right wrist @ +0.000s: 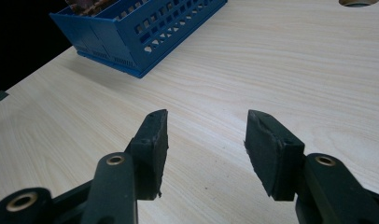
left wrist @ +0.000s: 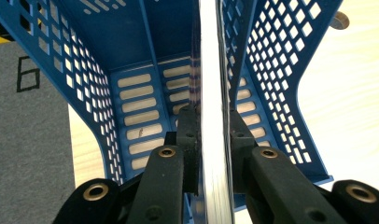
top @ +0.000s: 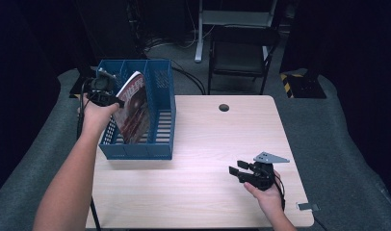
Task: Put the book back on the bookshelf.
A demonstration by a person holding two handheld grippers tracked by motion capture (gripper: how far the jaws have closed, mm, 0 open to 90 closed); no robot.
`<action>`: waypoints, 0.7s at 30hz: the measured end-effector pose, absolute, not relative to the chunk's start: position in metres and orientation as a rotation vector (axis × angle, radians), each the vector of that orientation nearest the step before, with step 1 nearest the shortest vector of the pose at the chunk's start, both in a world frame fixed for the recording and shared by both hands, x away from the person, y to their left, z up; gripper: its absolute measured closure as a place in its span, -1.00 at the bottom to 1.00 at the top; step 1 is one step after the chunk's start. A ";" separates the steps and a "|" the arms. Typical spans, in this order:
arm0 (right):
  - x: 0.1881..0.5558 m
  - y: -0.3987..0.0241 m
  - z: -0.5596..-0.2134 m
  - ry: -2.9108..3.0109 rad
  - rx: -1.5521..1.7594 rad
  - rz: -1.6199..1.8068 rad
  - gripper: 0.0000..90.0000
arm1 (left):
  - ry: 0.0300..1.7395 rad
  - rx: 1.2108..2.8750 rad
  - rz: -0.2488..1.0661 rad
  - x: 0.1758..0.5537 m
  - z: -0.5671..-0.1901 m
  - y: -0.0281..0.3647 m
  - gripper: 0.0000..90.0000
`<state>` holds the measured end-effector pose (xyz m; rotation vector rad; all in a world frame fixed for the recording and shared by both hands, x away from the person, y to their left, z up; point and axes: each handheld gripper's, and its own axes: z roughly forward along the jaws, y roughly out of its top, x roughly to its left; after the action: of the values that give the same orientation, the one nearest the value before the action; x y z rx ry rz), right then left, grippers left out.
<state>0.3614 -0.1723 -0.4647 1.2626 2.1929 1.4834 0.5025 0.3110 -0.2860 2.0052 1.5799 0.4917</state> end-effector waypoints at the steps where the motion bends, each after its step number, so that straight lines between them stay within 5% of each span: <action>1: 0.361 -0.172 -0.465 2.192 1.257 1.488 0.09 | 1.575 2.012 0.492 0.501 -0.285 0.311 0.78; 21: 0.362 -0.171 -0.465 2.189 1.261 1.477 0.08 | 1.556 1.994 0.510 0.495 -0.283 0.315 0.86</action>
<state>0.3622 -0.1713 -0.4654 1.2614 2.1893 1.4771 0.4951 0.3146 -0.2833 1.9940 1.5559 0.5102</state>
